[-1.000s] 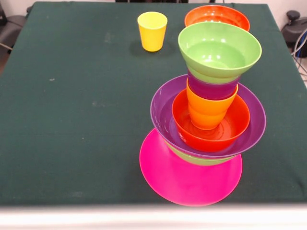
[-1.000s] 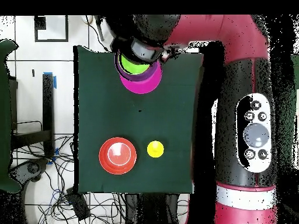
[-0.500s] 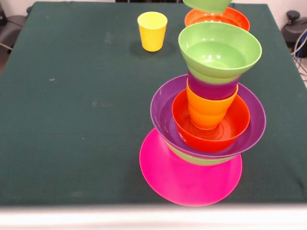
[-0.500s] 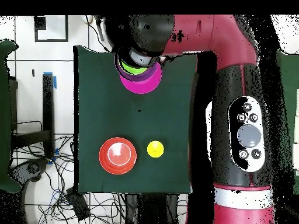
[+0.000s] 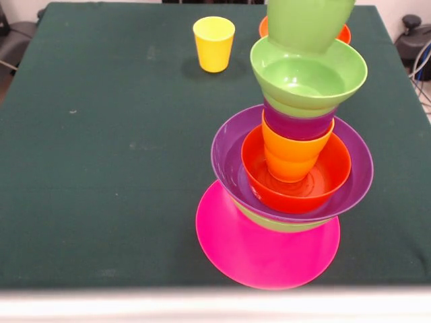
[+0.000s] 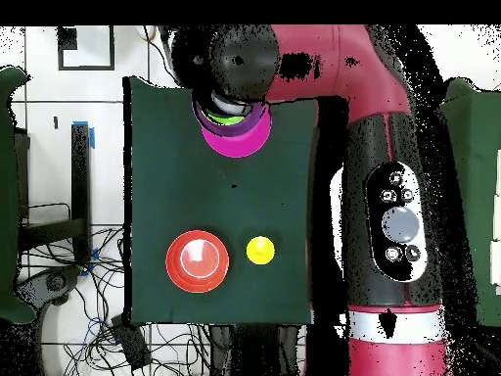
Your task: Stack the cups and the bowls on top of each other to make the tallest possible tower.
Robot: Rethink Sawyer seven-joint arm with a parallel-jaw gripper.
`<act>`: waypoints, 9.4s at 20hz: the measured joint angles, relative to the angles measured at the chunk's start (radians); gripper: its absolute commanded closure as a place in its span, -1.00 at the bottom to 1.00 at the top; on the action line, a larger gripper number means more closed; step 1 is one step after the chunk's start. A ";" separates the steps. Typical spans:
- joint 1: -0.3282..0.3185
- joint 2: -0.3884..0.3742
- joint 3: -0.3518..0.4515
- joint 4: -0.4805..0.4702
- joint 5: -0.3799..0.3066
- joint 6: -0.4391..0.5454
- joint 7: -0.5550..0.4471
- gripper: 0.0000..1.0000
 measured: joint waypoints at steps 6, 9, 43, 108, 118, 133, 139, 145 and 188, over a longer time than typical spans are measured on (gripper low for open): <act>0.033 0.018 -0.025 0.014 0.000 -0.060 0.000 1.00; 0.040 0.022 -0.030 0.015 0.000 -0.061 0.000 1.00; 0.062 0.037 -0.097 0.050 0.048 -0.066 0.000 1.00; 0.109 0.047 -0.190 0.101 0.079 -0.160 0.000 1.00; 0.114 0.064 -0.207 0.101 0.079 -0.160 0.000 -1.00; 0.114 0.063 -0.209 0.101 0.119 -0.160 0.000 -1.00; 0.114 0.056 -0.209 0.108 0.145 -0.160 0.000 -1.00; 0.114 0.054 -0.209 0.108 0.177 -0.160 0.000 -1.00; -0.018 -0.069 -0.209 0.332 0.202 -0.235 0.000 -1.00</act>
